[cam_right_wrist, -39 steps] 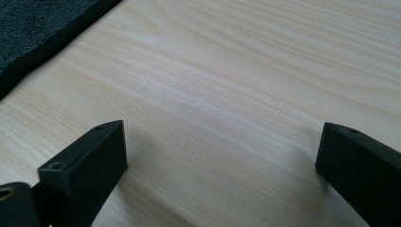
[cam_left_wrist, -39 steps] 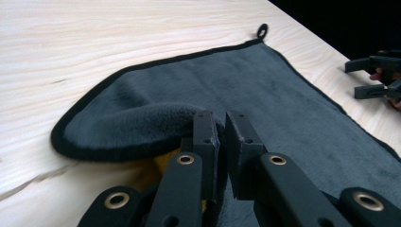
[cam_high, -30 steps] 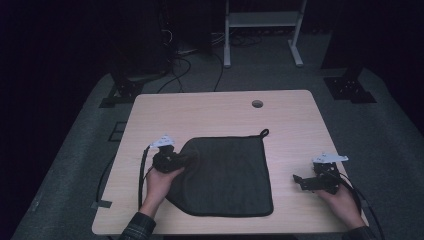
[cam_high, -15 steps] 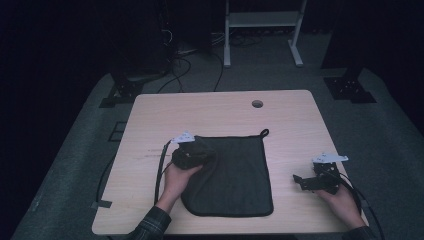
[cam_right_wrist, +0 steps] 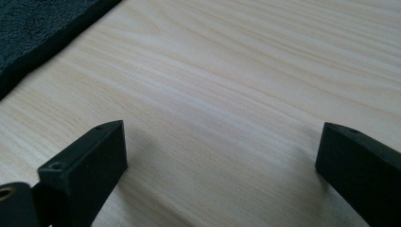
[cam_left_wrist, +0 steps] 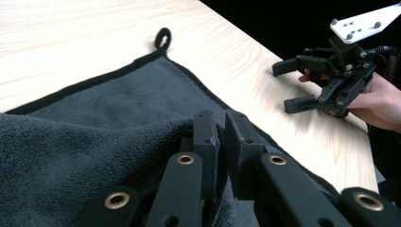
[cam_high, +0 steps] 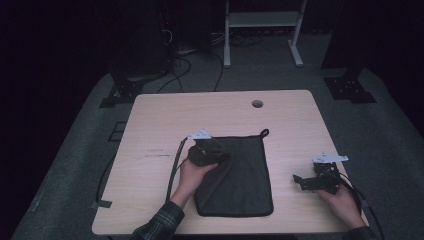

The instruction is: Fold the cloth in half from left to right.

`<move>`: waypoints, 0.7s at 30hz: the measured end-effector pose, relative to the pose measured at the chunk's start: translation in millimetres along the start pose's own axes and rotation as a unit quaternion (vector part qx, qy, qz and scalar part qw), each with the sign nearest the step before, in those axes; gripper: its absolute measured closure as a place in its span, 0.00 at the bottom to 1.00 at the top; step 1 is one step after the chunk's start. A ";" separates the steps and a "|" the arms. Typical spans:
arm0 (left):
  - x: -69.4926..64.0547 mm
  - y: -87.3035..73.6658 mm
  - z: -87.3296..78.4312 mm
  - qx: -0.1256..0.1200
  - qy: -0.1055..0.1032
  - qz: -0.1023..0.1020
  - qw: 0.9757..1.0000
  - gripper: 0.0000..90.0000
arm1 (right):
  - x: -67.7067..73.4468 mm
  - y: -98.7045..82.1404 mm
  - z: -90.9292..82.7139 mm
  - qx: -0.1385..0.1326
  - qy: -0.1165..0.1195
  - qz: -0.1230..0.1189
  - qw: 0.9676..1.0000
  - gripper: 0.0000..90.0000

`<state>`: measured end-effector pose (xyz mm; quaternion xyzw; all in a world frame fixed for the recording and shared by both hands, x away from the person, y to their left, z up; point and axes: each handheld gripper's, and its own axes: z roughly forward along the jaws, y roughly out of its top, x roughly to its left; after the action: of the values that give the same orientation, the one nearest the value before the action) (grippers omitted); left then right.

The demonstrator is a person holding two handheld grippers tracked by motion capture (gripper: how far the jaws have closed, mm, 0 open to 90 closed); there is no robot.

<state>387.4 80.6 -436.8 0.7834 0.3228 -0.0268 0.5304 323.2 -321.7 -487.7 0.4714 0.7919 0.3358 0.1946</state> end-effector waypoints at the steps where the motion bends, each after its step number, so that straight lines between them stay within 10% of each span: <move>1: -0.4 0.4 2.6 0.000 -0.003 -0.001 1.000 0.92 | 0.0 0.0 0.0 0.000 0.000 0.000 1.000 0.02; 21: -12.1 11.4 58.6 0.015 -0.039 -0.007 0.999 0.92 | 0.1 0.0 0.0 0.000 0.000 0.000 1.000 0.02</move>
<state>401.4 22.5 -448.5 0.7875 0.3071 -0.0664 0.5302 323.2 -321.6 -487.7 0.4717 0.7917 0.3360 0.1944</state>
